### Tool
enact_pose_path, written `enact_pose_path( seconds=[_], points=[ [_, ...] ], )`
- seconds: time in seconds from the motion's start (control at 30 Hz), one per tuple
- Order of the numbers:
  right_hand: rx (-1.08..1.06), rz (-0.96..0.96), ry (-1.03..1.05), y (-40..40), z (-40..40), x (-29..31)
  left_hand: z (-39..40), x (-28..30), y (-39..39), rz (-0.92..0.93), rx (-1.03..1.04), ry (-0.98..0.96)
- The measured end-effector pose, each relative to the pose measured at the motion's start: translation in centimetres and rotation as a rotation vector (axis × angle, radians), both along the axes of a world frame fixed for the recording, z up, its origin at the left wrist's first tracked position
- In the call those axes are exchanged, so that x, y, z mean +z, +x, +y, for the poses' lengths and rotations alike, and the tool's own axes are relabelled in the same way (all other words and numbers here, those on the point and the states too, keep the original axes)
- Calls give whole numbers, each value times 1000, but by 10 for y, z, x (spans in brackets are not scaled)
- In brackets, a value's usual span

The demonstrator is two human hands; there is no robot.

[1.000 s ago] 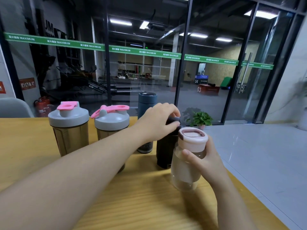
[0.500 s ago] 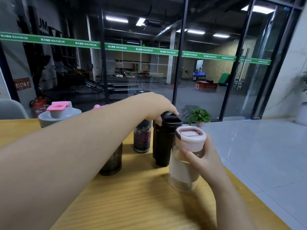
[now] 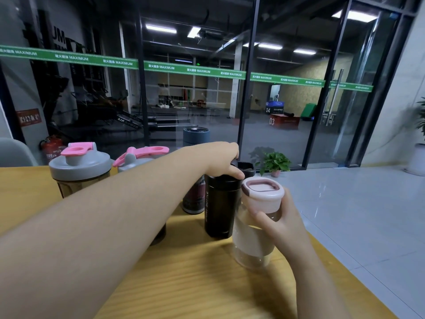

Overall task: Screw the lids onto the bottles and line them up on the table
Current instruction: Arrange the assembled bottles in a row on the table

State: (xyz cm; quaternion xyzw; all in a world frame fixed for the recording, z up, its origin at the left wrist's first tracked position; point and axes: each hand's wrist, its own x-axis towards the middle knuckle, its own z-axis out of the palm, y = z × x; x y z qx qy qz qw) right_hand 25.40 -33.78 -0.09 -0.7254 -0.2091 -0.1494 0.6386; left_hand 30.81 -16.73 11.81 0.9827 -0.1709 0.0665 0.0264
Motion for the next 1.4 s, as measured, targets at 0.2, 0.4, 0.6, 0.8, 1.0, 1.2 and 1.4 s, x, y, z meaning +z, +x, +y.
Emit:
enact_pose_path(
  seconds=[0.2, 0.4, 0.6, 0.8, 1.0, 1.2, 1.4],
  points=[
    [1, -5, 7, -2, -1, 0, 9, 1, -10, -33, 86, 36],
    [-17, 6, 16, -1, 2, -1, 24, 10, -34, 21, 84, -18],
    [2, -30, -41, -6, 6, 0, 36, 12, -55, 62, 74, -19],
    [91, -53, -88, -15, 21, 0, 39, 6, -57, 55, 91, 16],
    [106, -98, -134, -20, 25, 1, 39, 4, -53, 48, 107, 9],
    [128, -153, -224, -30, 45, 1, 38, -1, -48, 54, 93, -37],
    [118, -184, -212, -31, 56, -3, 40, -6, -47, 51, 116, -77]
  ],
)
